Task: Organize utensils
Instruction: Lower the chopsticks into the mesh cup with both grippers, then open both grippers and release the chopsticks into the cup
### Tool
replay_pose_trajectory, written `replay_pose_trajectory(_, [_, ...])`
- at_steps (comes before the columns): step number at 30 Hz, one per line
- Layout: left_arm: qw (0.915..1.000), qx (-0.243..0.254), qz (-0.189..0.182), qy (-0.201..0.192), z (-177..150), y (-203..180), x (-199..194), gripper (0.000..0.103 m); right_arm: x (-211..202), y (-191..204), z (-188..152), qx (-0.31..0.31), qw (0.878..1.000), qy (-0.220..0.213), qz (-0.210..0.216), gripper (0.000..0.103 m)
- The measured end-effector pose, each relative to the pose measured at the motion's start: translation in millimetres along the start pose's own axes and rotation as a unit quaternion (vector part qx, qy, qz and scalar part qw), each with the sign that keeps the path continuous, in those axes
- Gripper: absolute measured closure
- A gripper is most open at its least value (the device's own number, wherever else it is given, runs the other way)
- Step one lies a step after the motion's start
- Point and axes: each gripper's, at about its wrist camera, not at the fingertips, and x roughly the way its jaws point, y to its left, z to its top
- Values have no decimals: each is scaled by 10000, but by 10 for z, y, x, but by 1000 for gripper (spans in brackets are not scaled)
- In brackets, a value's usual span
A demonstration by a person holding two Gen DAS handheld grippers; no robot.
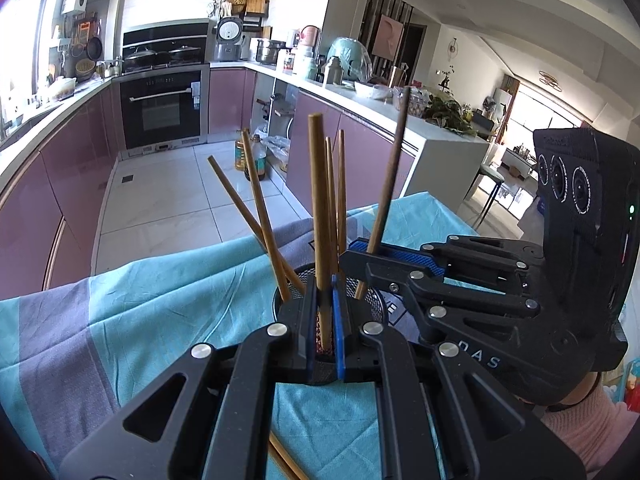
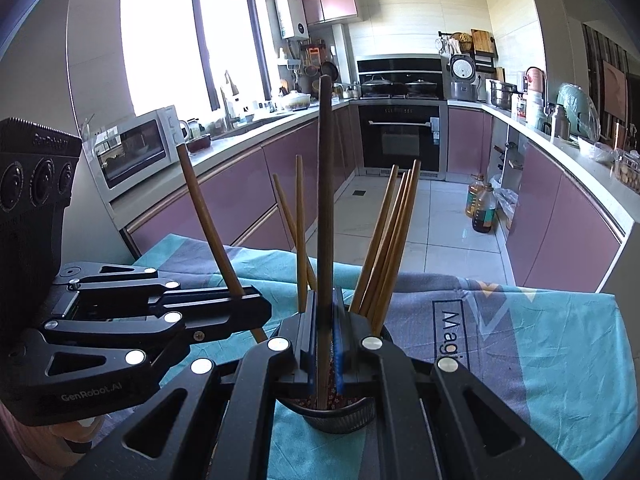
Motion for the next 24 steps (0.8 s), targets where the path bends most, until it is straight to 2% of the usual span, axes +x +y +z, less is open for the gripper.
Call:
replay_pose_trajectory(20, [9996, -183, 137, 178, 210, 108, 306, 94, 148, -122, 25, 340, 9994, 48, 55, 97])
replay_pose_trajectory(24, [9994, -177, 154, 253, 163, 121, 376, 94, 155, -159, 7, 392, 9992, 70, 62, 95])
